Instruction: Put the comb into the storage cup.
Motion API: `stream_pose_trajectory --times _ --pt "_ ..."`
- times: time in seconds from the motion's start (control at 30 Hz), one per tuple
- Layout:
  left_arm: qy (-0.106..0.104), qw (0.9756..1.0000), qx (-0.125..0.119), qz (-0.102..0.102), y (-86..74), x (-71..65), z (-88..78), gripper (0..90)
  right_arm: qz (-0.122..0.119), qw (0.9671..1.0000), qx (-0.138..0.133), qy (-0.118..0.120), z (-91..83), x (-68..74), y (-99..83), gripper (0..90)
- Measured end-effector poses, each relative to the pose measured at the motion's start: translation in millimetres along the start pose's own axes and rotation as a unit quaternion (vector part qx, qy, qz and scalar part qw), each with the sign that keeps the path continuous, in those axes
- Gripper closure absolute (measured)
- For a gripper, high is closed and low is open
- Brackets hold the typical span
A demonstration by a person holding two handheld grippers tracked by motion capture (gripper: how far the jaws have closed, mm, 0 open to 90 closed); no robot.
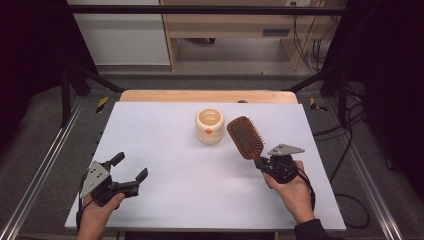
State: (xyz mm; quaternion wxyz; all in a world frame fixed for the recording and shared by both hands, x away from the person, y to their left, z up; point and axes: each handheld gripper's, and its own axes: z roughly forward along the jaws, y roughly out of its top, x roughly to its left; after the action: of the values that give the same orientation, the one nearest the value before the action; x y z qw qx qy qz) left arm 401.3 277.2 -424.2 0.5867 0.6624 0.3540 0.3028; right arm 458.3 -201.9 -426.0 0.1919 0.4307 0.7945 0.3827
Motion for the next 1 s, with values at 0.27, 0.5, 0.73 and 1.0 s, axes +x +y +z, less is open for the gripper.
stream_pose_trajectory --times 0.27,0.5,0.73,1.0 --pt "-0.026 0.9995 -0.008 -0.013 13.4 -15.7 15.4 3.7 -0.013 0.9991 -0.038 0.008 3.5 17.8 7.3 73.0" --pt "-0.051 0.9978 -0.011 -0.041 23.3 -29.2 35.9 4.0 -0.025 0.9974 -0.064 0.022 6.8 34.0 14.8 72.9" --pt "-0.063 0.996 -0.01 -0.062 30.4 -42.9 48.9 4.4 -0.032 0.9958 -0.081 0.028 11.7 48.7 18.1 73.0" --pt "-0.089 0.9928 -0.013 -0.079 45.6 -55.6 64.7 4.9 -0.052 0.9933 -0.096 0.038 15.7 69.4 17.5 72.9"
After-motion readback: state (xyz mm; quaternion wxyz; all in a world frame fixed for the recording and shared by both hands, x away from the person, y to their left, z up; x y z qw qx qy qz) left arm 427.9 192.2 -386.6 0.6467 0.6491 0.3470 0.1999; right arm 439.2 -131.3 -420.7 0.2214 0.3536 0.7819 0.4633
